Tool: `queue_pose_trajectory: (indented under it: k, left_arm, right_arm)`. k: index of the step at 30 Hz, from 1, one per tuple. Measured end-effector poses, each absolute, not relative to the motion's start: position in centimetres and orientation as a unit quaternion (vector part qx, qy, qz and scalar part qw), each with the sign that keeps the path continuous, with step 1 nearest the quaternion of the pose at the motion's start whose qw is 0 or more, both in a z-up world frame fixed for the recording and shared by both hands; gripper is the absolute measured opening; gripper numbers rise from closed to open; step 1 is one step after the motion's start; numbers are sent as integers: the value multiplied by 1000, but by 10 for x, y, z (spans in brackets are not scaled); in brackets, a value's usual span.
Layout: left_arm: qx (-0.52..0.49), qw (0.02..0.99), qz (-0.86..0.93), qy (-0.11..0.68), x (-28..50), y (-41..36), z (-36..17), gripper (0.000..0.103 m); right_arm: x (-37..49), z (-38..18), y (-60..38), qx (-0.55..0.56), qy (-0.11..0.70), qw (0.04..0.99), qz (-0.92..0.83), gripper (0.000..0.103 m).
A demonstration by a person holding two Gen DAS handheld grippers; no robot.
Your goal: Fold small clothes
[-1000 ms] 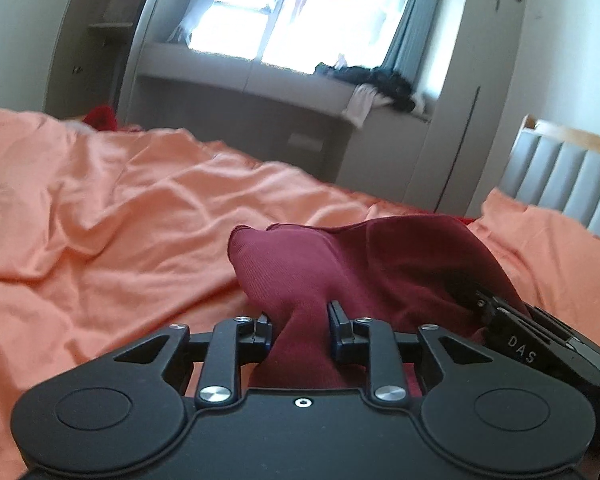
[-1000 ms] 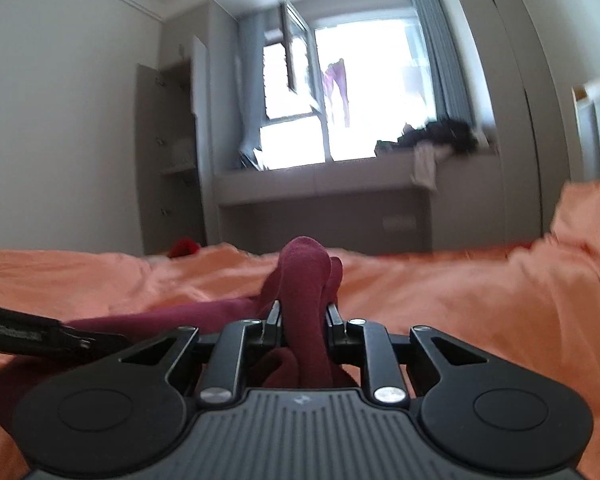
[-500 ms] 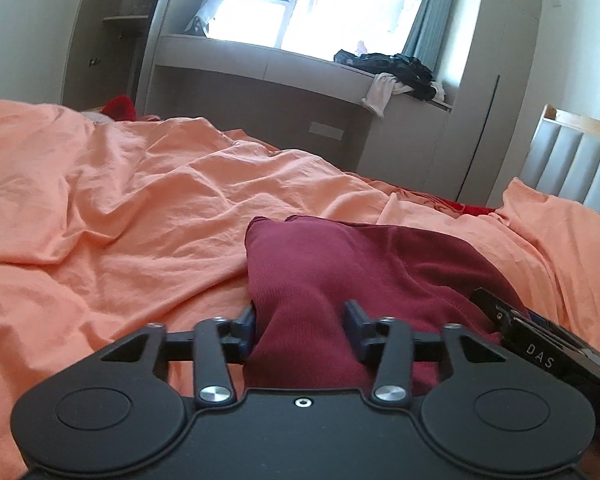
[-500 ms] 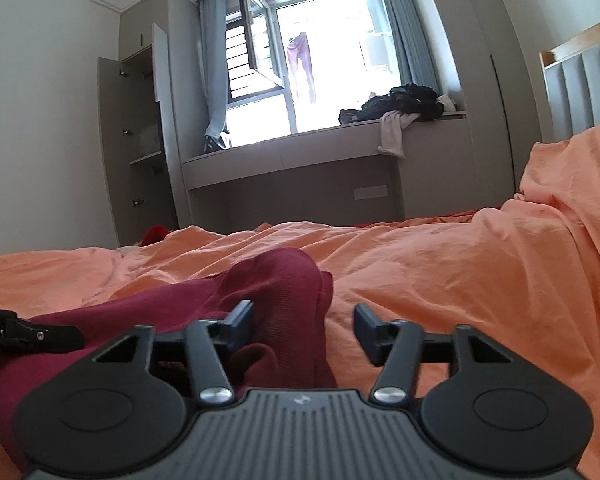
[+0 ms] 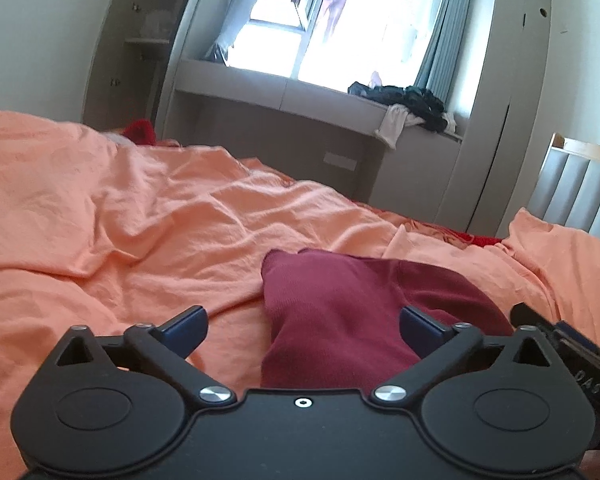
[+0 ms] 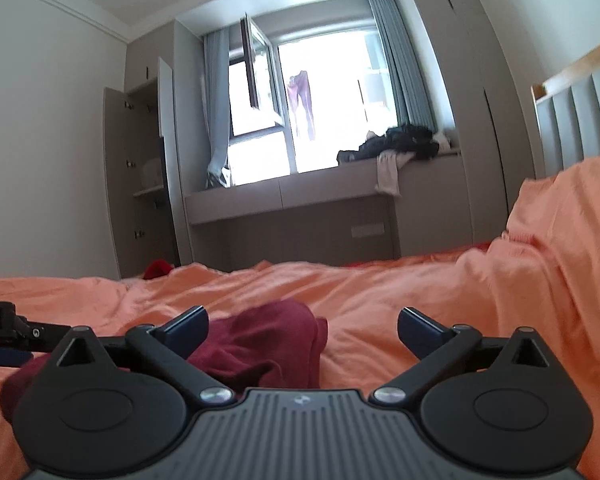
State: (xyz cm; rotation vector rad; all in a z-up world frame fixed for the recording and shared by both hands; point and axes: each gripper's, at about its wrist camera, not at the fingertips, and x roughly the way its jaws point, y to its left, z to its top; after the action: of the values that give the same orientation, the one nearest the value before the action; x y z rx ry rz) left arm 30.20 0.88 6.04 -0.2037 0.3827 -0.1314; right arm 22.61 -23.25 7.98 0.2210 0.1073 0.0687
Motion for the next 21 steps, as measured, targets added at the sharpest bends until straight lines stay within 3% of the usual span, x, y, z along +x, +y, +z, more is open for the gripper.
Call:
queue_pose_trajectory:
  k: [21]
  left_arm:
    - [-68, 993, -37, 89, 166, 24, 88, 102]
  right_arm:
    - [82, 122, -204, 60, -76, 994, 49, 103]
